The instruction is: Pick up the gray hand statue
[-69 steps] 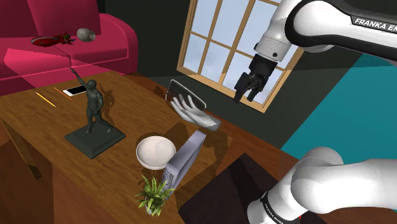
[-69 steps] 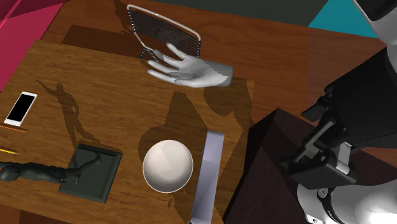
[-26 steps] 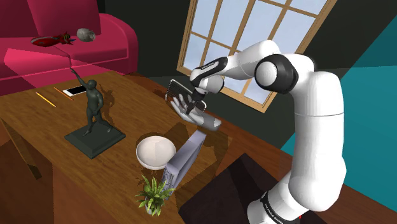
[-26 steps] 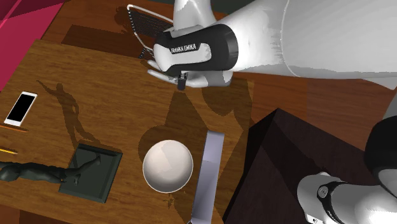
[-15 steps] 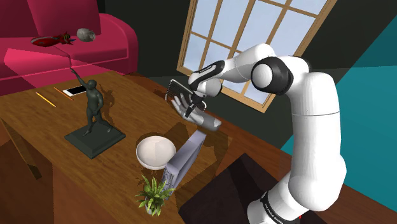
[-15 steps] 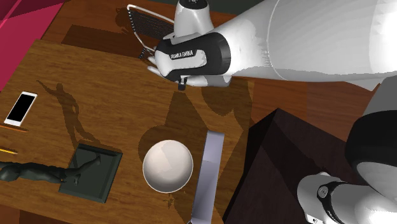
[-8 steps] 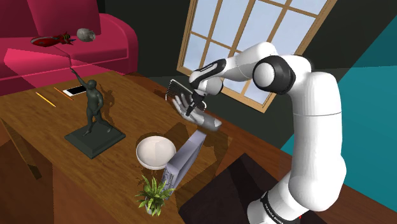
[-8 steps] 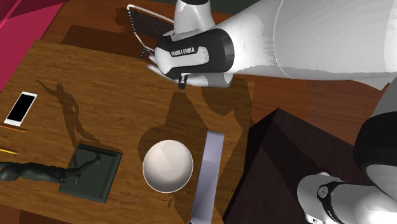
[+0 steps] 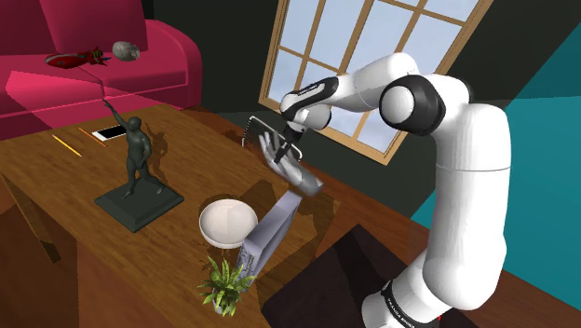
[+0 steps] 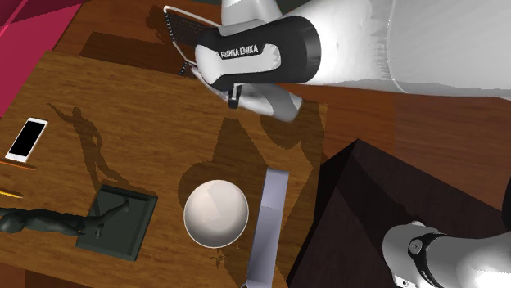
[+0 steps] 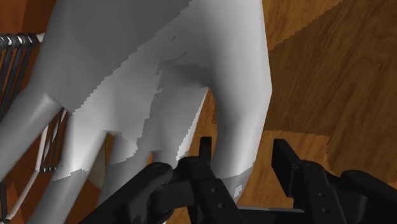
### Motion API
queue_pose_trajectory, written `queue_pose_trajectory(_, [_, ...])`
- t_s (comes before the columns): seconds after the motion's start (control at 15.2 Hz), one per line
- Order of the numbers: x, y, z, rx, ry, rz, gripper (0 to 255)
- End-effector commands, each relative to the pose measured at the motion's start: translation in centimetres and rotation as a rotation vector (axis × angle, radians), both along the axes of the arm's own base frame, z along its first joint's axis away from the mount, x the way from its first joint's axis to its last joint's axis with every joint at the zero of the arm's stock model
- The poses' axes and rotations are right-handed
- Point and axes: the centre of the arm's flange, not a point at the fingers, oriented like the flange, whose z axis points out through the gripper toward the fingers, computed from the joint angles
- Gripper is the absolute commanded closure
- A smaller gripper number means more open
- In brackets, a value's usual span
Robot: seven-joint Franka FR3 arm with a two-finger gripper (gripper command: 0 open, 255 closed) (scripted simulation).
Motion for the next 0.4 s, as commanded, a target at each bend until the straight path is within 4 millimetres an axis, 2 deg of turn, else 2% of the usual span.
queue_pose_trajectory(0.0, [0.1,0.0,1.2,-0.001,-0.002,0.000,255])
queue_pose_trajectory(0.2, [0.1,0.0,2.8,-0.001,-0.002,0.000,255])
queue_pose_trajectory(0.33, [0.1,0.0,2.9,-0.001,-0.002,0.000,255])
